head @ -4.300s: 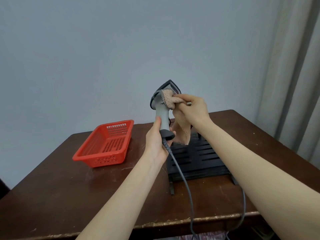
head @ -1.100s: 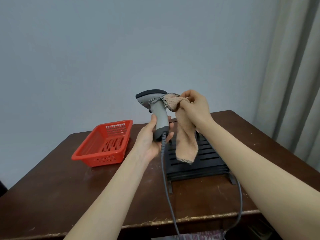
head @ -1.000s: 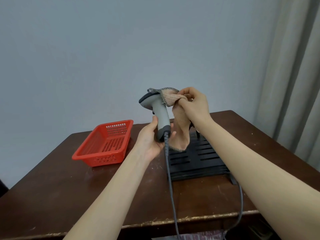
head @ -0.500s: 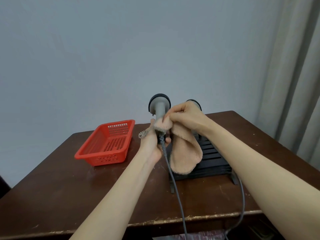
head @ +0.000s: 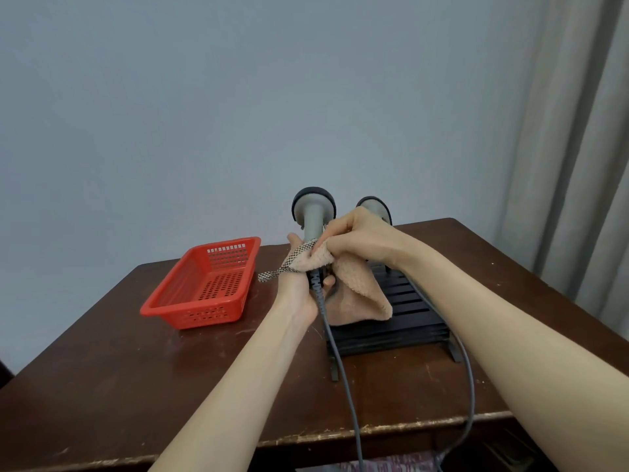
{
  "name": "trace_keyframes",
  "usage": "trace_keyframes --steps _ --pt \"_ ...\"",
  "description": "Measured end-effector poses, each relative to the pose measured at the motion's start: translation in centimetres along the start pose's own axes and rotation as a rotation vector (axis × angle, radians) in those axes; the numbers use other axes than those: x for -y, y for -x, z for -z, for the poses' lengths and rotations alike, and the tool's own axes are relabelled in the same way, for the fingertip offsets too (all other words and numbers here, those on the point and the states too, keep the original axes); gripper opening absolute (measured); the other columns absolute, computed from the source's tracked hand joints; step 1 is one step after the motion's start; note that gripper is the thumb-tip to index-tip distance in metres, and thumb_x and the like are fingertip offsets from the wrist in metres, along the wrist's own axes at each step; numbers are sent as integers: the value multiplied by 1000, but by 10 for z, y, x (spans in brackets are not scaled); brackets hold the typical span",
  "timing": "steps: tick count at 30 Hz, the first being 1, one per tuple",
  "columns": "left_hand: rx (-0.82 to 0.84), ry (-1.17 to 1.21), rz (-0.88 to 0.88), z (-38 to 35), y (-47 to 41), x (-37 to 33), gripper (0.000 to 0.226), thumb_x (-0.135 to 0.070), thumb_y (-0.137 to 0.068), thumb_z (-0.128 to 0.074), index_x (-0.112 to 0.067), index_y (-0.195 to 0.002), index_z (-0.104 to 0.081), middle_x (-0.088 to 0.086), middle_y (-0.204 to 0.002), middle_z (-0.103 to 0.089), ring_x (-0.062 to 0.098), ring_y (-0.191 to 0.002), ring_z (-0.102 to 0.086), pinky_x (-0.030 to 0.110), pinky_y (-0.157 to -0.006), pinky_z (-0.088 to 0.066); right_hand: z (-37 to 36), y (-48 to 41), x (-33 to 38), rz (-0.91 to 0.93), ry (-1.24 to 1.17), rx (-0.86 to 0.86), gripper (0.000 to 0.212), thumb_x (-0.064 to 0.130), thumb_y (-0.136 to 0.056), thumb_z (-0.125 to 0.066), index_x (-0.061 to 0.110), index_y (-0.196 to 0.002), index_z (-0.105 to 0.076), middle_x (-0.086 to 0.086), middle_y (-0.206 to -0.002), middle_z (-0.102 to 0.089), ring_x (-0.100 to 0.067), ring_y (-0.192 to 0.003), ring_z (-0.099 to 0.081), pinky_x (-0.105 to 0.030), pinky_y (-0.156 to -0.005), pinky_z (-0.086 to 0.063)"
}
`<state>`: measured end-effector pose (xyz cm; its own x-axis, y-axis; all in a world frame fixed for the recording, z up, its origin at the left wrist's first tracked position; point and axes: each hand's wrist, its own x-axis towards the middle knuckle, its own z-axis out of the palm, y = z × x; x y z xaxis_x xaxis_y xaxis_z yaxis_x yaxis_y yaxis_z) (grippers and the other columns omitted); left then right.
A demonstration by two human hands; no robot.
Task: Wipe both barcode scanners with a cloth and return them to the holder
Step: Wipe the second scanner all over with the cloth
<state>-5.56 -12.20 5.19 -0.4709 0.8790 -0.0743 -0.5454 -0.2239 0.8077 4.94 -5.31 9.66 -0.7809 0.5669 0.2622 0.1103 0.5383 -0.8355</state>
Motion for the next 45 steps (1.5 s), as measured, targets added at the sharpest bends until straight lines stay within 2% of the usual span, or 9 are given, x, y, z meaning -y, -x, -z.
trace_keyframes --steps 6,11,16,19,23,29,35,41,45 --pt "18 55 93 -6 2 -4 49 -51 -94 -46 -5 -107 -57 7 -65 -55 11 -44 -50 17 -29 -36 2 -23 -2 38 38 -469 28 7 -88 -53 18 -102 -74 7 -96 -72 -3 -93 -61 -16 -81 -45" --pt "31 84 82 -7 -2 -4 38 -41 -99 -42 -7 -102 -60 6 -68 -58 12 -47 -50 19 -33 -39 -3 -12 1 57 -40 -291 22 4 -88 -57 14 -97 -74 9 -88 -70 2 -76 -61 -3 -65 -45" --pt "31 92 28 -5 -4 -4 38 -36 -101 -38 -13 -82 -61 1 -61 -56 10 -50 -49 17 -40 -39 -6 -2 -1 63 -15 -58 21 -2 -79 -60 10 -81 -77 16 -63 -66 6 -67 -57 -10 -66 -46" --pt "69 103 40 -6 -5 -3 39 -45 -96 -45 -12 -87 -62 2 -62 -57 11 -50 -50 17 -36 -37 -6 -9 0 49 -51 -195 22 -1 -81 -57 11 -82 -76 11 -67 -67 4 -66 -59 -10 -63 -48" --pt "111 110 138 -10 1 0 55 -57 -85 -56 -6 -105 -62 8 -72 -59 11 -49 -50 18 -34 -39 1 -24 -7 29 -62 -512 30 3 -83 -53 23 -90 -75 11 -84 -71 -5 -87 -65 -19 -81 -51" --pt "14 83 74 -13 -2 -4 47 -47 -93 -50 -7 -115 -60 8 -68 -65 13 -46 -55 19 -37 -43 -1 -13 -9 27 -125 -363 22 3 -84 -60 20 -83 -74 8 -78 -70 -9 -81 -65 -21 -76 -53" --pt "69 113 65 -8 -6 -4 41 -46 -92 -50 -8 -91 -64 5 -62 -60 11 -44 -50 18 -35 -39 0 -1 -5 21 -67 -162 17 -6 -81 -54 -2 -81 -71 3 -67 -61 -10 -70 -53 -11 -58 -42" --pt "10 137 98 -15 -2 -2 48 -45 -91 -56 -3 -114 -54 10 -73 -57 13 -46 -48 20 -35 -40 9 -21 -13 28 -56 -525 27 4 -80 -56 23 -88 -73 12 -80 -70 -6 -84 -63 -25 -80 -52" --pt "4 121 95 -19 -4 -2 48 -47 -92 -54 -5 -115 -56 10 -73 -57 14 -50 -50 21 -37 -43 6 -12 -14 50 -144 -359 23 5 -86 -61 16 -101 -74 12 -83 -71 -1 -81 -65 -20 -78 -52"
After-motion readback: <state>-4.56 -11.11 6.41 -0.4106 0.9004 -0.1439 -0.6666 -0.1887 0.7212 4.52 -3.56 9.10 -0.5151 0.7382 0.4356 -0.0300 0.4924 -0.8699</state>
